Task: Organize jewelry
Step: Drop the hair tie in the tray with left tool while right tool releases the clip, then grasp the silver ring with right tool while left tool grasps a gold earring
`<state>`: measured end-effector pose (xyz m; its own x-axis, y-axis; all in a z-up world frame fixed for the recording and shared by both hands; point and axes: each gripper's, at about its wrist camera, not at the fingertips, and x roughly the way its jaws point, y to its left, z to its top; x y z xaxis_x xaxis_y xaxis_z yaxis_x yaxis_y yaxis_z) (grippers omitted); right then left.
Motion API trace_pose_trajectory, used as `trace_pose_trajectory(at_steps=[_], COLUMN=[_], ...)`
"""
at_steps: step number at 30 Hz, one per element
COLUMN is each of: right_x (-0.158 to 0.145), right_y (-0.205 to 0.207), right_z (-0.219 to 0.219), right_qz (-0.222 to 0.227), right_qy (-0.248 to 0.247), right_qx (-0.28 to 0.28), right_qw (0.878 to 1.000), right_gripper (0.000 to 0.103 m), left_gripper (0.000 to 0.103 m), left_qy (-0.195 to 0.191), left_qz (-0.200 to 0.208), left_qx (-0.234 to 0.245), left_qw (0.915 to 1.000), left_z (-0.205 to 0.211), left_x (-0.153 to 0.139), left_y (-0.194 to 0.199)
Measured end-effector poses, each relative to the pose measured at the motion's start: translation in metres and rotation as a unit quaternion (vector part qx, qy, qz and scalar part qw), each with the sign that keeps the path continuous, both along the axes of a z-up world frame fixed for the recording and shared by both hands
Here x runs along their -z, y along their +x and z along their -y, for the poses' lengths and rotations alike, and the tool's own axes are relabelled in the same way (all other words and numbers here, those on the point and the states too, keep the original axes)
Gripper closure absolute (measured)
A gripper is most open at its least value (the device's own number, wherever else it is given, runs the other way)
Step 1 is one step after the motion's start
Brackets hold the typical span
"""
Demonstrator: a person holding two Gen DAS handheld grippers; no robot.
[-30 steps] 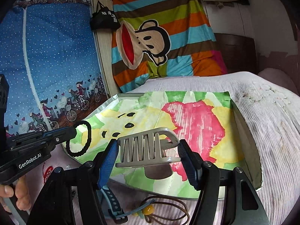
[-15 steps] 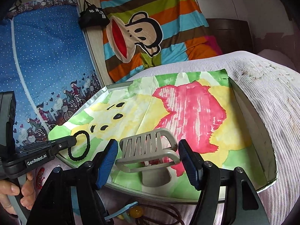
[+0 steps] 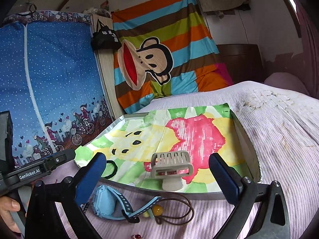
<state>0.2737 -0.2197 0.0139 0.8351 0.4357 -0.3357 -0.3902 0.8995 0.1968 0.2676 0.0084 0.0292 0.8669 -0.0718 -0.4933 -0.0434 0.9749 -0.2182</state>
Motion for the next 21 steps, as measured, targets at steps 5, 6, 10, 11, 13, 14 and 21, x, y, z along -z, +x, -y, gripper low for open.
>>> trace_pose_trajectory(at_steps=[5, 6, 10, 11, 13, 14, 21], right_x=[-0.011, -0.013, -0.018, -0.019, -0.020, -0.019, -0.015], right_y=[-0.031, -0.037, -0.065, -0.071, -0.084, -0.090, -0.117], right_z=[0.007, 0.008, 0.013, 0.015, 0.017, 0.018, 0.016], right_qz=[0.021, 0.025, 0.045, 0.048, 0.053, 0.056, 0.048], right_qy=[0.015, 0.016, 0.014, 0.016, 0.018, 0.018, 0.022], right_qx=[0.018, 0.020, 0.032, 0.036, 0.043, 0.045, 0.031], right_qw=[1.000, 0.999, 0.998, 0.998, 0.998, 0.997, 0.998], right_gripper=[0.000, 0.000, 0.000, 0.000, 0.000, 0.000, 0.000], left_gripper=[0.013, 0.010, 0.008, 0.008, 0.008, 0.008, 0.005], left_qy=[0.001, 0.001, 0.001, 0.004, 0.009, 0.011, 0.045], left_qz=[0.042, 0.050, 0.070, 0.073, 0.079, 0.083, 0.095], left_qx=[-0.012, -0.014, -0.018, -0.019, -0.020, -0.020, -0.004], left_qw=[0.9991, 0.9986, 0.9974, 0.9971, 0.9967, 0.9963, 0.9945], left_z=[-0.007, -0.009, -0.011, -0.011, -0.011, -0.011, -0.002], left_x=[-0.017, -0.019, -0.027, -0.028, -0.029, -0.030, -0.024], left_y=[-0.037, -0.045, -0.072, -0.078, -0.090, -0.096, -0.129])
